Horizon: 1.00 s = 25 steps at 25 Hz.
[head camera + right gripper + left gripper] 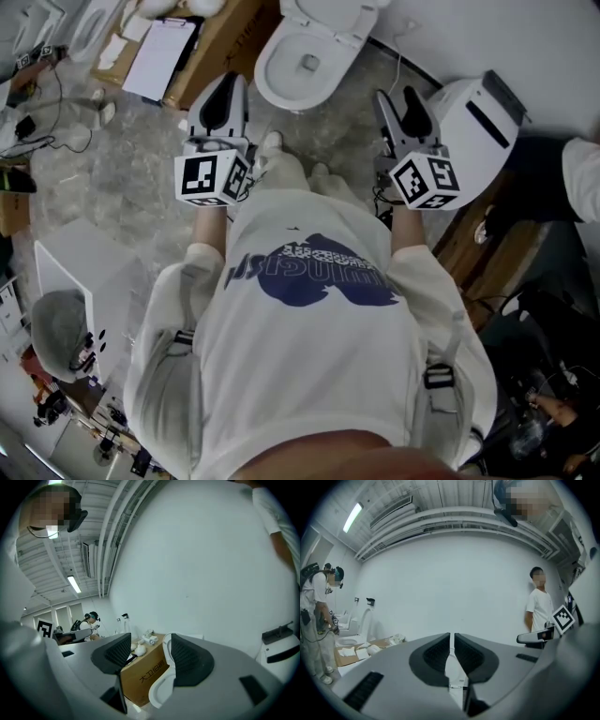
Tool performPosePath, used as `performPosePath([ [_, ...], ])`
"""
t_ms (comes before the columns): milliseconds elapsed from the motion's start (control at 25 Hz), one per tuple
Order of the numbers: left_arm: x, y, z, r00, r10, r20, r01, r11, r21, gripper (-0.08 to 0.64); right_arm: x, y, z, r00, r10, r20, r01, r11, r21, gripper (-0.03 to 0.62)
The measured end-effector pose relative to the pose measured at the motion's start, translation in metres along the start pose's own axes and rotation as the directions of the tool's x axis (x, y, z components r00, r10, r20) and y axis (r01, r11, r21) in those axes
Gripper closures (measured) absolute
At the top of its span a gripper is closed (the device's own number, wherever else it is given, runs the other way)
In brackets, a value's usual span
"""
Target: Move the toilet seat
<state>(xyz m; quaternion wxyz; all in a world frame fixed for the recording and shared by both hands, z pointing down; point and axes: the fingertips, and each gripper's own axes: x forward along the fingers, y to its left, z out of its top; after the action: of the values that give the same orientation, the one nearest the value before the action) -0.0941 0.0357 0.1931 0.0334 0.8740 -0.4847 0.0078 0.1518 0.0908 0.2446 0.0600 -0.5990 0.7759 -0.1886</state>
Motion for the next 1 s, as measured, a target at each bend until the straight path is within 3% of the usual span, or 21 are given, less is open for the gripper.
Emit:
performPosePath([
  [240,-0.025,-0.028,0.009,1.000,0.015,0.008,-0.015,1.000,0.011,0.534,-0.027,0.004,0.010,0.999,0.036,0.011,-0.036,0.999,-0.008,0.311],
  [560,-0.046,-0.043,0.034,0.998,0.024,0.052,-0.023,1.000,-0.019,0.544,-0.048,0.047,0.018,0.994,0.099,0.045,-0.099,0.995,0.010,0.291],
  [760,-0.049,-0.046,0.040,0.998,0.021,0.061,-0.018,0.998,-0.055,0.555,-0.055,0.065,0.020,0.993,0.106,0.053,-0.105,0.994,-0.020,0.290],
  [1000,-0.045,-0.053,0.038,0.998,0.002,0.057,-0.001,1.000,-0.025,0.558,-0.055,0.070,0.015,0.996,0.075,0.058,-0.073,0.997,-0.036,0.295],
])
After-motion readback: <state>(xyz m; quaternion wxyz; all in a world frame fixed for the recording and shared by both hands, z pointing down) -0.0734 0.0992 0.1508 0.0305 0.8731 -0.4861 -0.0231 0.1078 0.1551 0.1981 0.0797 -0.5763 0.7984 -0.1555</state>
